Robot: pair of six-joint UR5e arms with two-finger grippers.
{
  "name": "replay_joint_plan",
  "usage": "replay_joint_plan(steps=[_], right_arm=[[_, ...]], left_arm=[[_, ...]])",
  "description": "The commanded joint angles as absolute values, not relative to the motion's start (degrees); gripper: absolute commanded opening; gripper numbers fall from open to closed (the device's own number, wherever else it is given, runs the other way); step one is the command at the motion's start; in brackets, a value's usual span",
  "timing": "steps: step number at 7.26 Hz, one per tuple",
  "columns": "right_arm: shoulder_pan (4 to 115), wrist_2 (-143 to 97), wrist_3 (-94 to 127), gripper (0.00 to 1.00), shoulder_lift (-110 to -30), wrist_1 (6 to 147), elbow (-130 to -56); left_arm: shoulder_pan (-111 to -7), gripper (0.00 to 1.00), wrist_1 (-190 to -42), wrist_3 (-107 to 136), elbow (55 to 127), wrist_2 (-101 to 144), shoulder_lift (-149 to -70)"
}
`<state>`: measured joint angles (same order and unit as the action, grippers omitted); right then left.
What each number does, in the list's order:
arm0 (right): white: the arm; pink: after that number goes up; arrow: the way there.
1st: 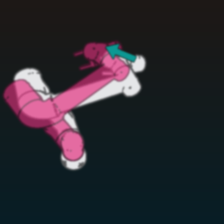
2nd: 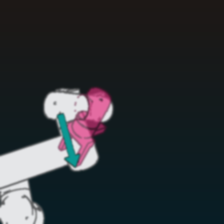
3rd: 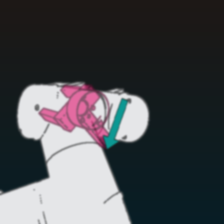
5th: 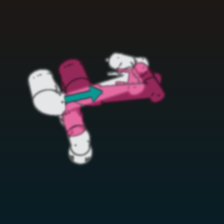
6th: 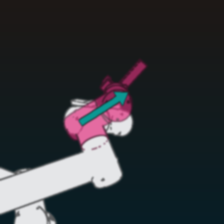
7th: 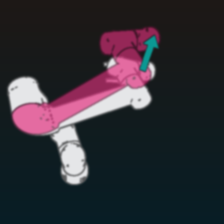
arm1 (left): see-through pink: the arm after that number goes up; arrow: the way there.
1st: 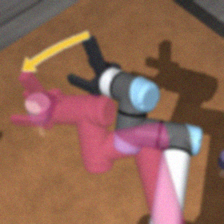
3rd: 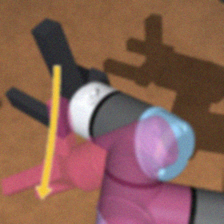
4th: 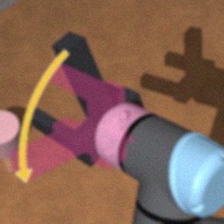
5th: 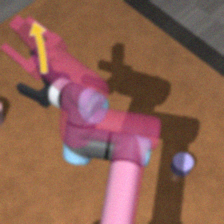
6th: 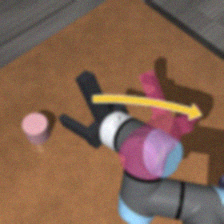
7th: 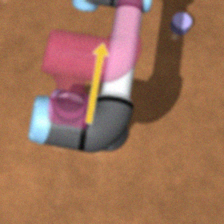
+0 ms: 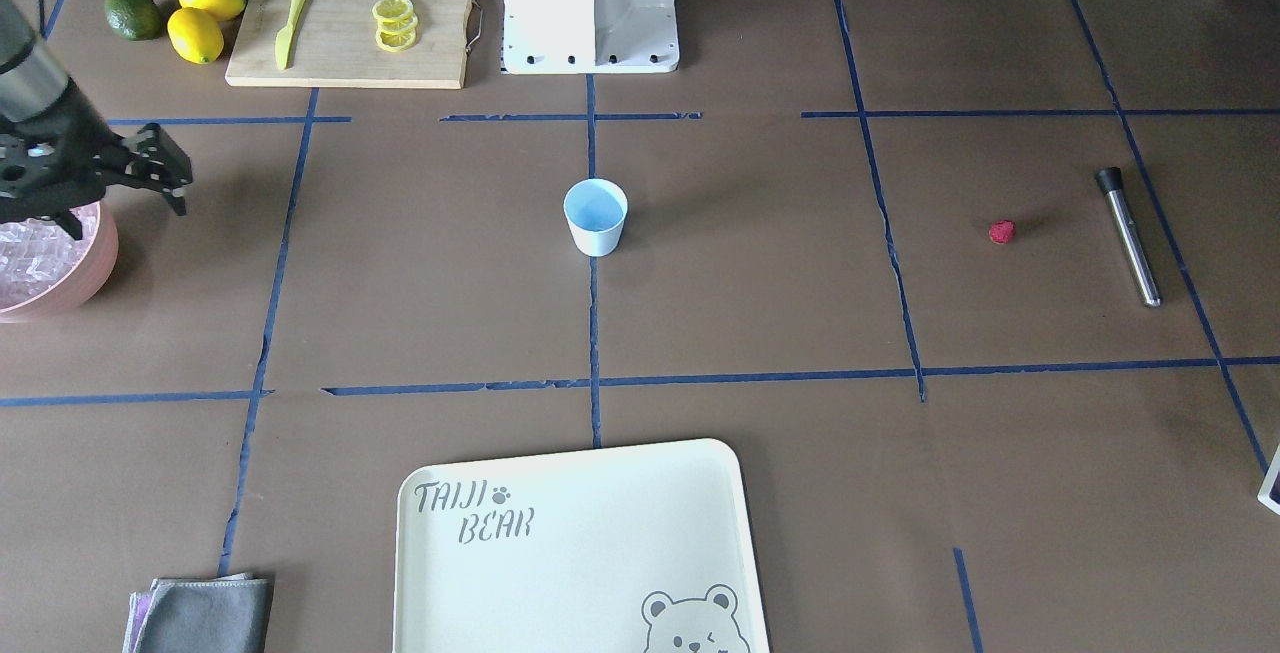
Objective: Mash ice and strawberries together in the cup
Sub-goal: 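Move the empty right gripper back to the pink bowl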
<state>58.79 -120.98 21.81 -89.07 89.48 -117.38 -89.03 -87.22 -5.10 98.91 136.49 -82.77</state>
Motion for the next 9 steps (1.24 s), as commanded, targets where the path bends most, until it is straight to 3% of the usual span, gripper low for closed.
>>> replay_joint_plan(steps=[1, 3, 5, 9], right_arm=[[61.6, -122.1, 17.4, 0.99, -100.6, 76.4, -113.7], [61.6, -122.0, 18.1, 0.98, -101.5, 65.8, -105.5], [61.5, -121.1, 18.0, 0.94, -101.5, 65.3, -102.3], [61.5, -121.0, 18.1, 0.90, -102.0, 65.3, -102.0]], left_arm=[[-89.0, 1.00, -87.2, -5.1, 98.9, 137.1, -82.7], [-89.0, 1.00, -87.2, -5.1, 98.9, 137.2, -82.6], [-89.0, 1.00, -87.2, -5.1, 99.0, 137.5, -82.6], [-89.0, 1.00, -87.3, -5.1, 99.0, 137.5, -82.6]])
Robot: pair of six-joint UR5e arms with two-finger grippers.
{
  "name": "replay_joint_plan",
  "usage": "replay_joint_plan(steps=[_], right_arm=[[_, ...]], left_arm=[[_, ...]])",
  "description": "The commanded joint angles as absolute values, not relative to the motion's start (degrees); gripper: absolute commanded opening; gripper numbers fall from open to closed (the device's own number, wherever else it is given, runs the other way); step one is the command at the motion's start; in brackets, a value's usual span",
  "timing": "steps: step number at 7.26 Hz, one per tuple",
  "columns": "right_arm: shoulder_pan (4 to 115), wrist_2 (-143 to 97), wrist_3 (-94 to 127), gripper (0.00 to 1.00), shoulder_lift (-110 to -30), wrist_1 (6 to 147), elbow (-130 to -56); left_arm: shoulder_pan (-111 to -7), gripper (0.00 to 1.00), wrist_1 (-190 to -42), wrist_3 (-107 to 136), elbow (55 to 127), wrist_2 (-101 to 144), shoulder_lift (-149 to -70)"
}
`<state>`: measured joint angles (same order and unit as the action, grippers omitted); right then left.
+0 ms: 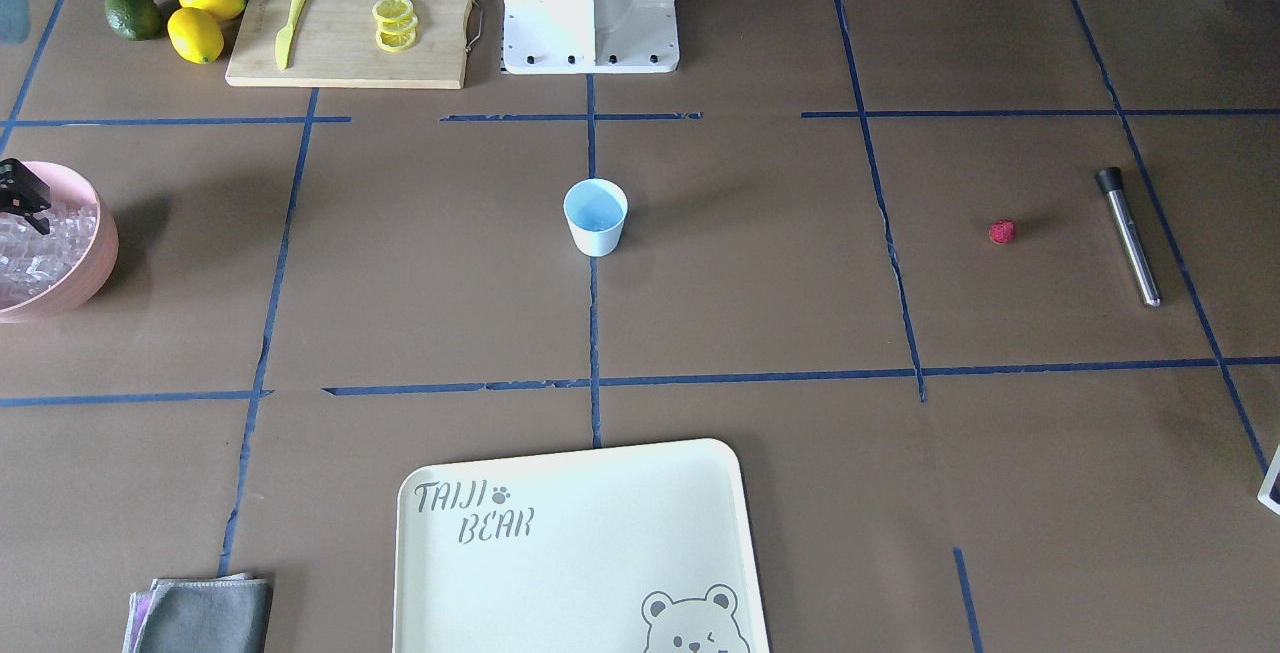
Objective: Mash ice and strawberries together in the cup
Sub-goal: 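Grasp another ice cube from the bowl with the right gripper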
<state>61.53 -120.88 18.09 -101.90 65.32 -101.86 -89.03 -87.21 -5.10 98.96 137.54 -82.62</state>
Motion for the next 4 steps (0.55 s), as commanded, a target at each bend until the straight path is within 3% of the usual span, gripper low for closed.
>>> replay_joint_plan(steps=[1, 3, 4], right_arm=[[61.5, -121.1, 18.1, 0.88, -102.5, 65.3, -102.0], [61.5, -121.2, 17.9, 0.82, -103.4, 65.3, -102.0], [61.5, -121.5, 18.0, 0.73, -103.4, 65.3, -102.1]], left_arm=[[-89.0, 1.00, -87.2, -5.1, 99.0, 137.5, -82.7], [-89.0, 1.00, -87.3, -5.1, 99.0, 137.5, -82.6], [-89.0, 1.00, -87.3, -5.1, 99.0, 137.5, -82.6]])
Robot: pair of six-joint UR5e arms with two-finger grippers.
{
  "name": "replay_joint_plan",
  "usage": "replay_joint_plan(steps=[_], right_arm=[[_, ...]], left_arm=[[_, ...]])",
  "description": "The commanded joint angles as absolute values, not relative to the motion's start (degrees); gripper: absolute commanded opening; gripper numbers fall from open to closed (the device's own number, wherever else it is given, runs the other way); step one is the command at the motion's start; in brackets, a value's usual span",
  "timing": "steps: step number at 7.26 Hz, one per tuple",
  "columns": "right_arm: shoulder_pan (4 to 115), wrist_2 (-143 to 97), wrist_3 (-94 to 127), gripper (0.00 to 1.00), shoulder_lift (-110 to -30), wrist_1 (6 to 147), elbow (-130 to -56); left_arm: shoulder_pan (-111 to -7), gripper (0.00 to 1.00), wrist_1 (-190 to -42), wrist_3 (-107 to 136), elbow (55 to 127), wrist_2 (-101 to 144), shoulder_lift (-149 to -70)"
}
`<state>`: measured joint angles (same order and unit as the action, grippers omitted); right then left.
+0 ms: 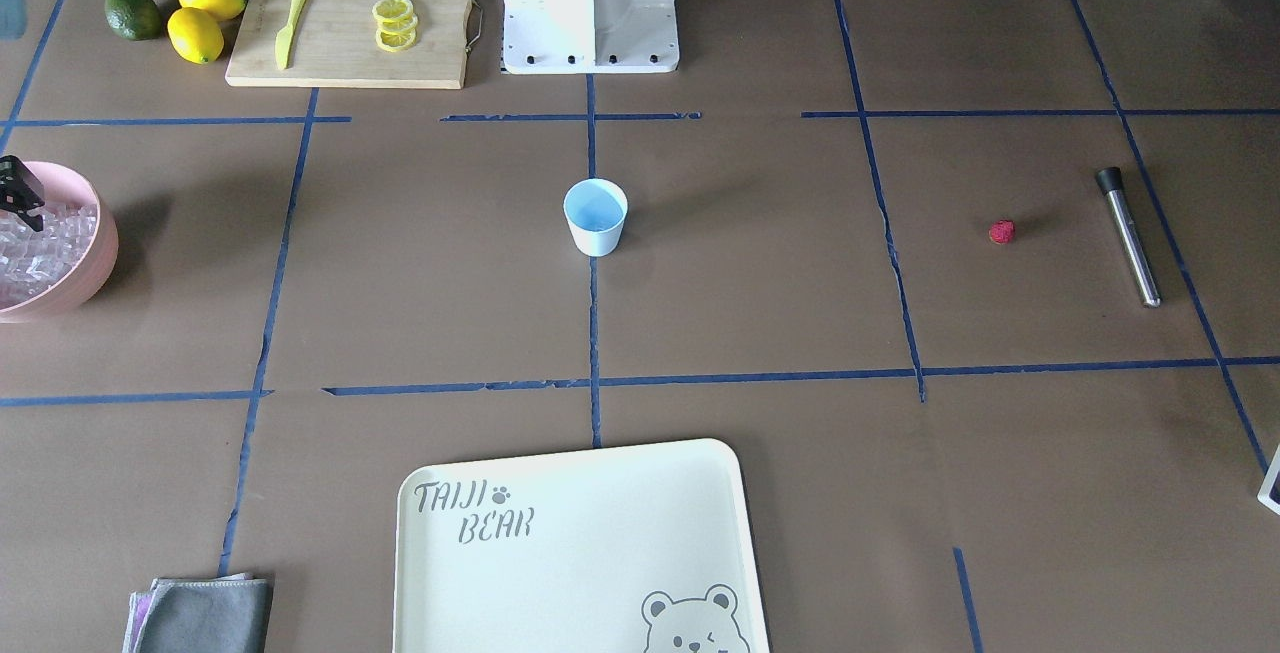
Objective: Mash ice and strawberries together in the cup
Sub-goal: 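Grasp another ice cube from the bowl with the right gripper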
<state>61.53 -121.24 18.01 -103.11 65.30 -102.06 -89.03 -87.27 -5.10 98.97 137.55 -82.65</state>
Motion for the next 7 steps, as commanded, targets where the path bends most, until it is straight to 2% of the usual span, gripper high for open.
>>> replay_joint_plan(steps=[1, 3, 4, 5, 7], right_arm=[[61.4, -121.7, 18.1, 0.59, -103.3, 65.3, -102.2], [61.5, -121.9, 18.1, 0.17, -103.2, 65.3, -102.6], [61.5, -122.9, 18.0, 0.04, -103.2, 65.4, -102.7], [61.6, -123.0, 18.0, 0.03, -103.3, 65.3, -103.3], [61.9, -125.7, 18.3, 0.03, -103.4, 66.6, -109.0]], left_arm=[[-89.0, 1.00, -87.3, -5.1, 98.9, 137.5, -82.7], [-89.0, 1.00, -87.3, -5.1, 98.9, 137.5, -82.7], [-89.0, 1.00, -87.3, -5.1, 99.0, 137.5, -82.7], [-89.0, 1.00, -87.3, -5.1, 99.0, 137.5, -82.7], [-89.0, 1.00, -87.3, -5.1, 99.0, 137.6, -82.7]])
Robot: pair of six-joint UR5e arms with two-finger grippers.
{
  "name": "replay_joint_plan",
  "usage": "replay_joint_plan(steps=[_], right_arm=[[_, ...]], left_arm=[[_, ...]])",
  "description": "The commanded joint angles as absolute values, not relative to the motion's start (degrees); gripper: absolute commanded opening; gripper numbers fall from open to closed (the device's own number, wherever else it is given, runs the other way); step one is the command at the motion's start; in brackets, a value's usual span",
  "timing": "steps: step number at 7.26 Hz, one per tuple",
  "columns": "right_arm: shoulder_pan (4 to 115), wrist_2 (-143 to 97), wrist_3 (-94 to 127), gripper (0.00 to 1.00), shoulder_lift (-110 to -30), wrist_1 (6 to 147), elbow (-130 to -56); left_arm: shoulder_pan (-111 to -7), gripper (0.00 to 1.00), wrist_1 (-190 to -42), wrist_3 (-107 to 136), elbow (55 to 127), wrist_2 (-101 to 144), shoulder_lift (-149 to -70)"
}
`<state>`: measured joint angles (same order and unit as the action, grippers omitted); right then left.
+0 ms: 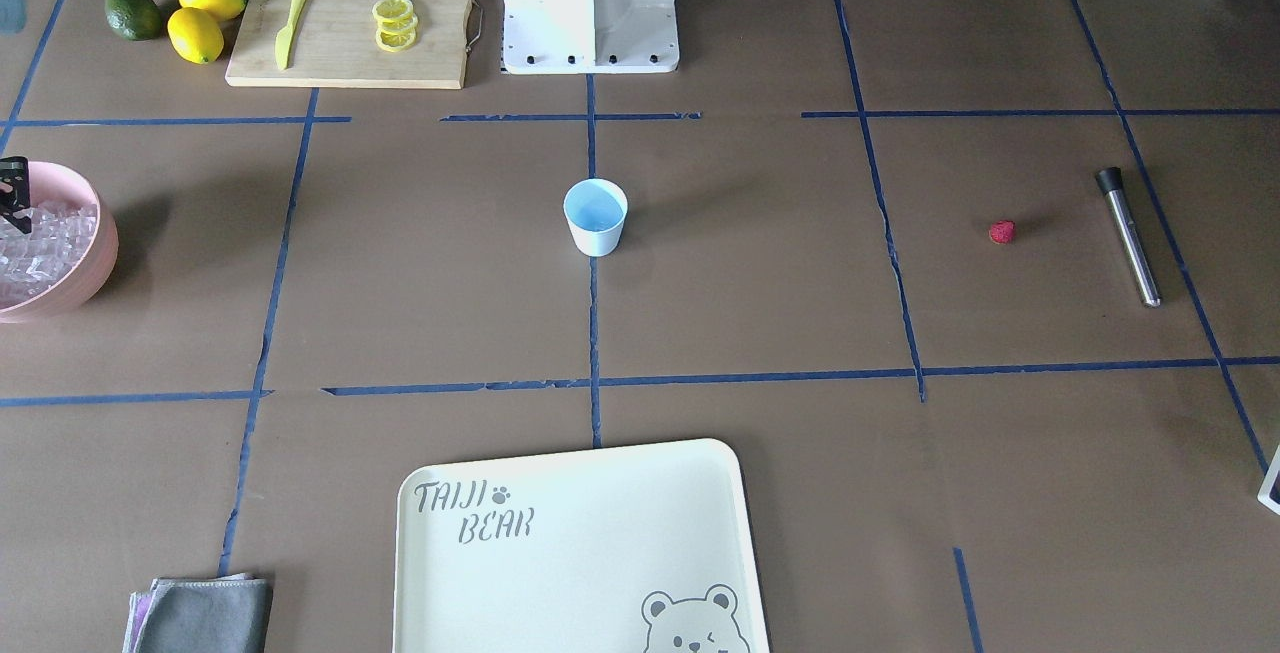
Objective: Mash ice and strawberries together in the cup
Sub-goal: 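Grasp another ice cube from the bowl with the right gripper, then carry the ice cube with the right gripper over the blue cup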
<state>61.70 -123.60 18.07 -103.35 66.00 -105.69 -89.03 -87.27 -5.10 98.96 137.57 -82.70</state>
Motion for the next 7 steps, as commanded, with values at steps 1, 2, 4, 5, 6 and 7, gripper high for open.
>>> replay_joint_plan(steps=[1, 2, 4, 5, 6, 7], right_arm=[[62.4, -127.5, 18.9, 0.03, -102.1, 69.6, -112.2], [62.3, -127.4, 25.4, 0.01, -97.4, 70.3, -113.1], [53.4, -124.6, 42.6, 0.00, -86.0, 71.8, -112.9], [48.7, -120.5, 47.7, 0.01, -78.3, 78.3, -112.9], [44.4, -116.7, 51.6, 0.01, -69.9, 87.7, -112.9], [39.3, -111.8, 56.5, 0.01, -62.4, 95.5, -112.3]], left_arm=[[-89.0, 1.00, -87.3, -5.1, 99.0, 137.6, -82.7], [-89.0, 1.00, -87.3, -5.1, 99.0, 138.0, -82.7], [-89.0, 1.00, -87.2, -5.1, 98.9, 138.0, -82.6], [-89.0, 1.00, -87.2, -5.1, 98.9, 138.0, -82.6], [-89.0, 1.00, -87.2, -5.1, 98.8, 138.0, -82.6], [-89.0, 1.00, -87.2, -5.1, 98.9, 138.0, -82.5]])
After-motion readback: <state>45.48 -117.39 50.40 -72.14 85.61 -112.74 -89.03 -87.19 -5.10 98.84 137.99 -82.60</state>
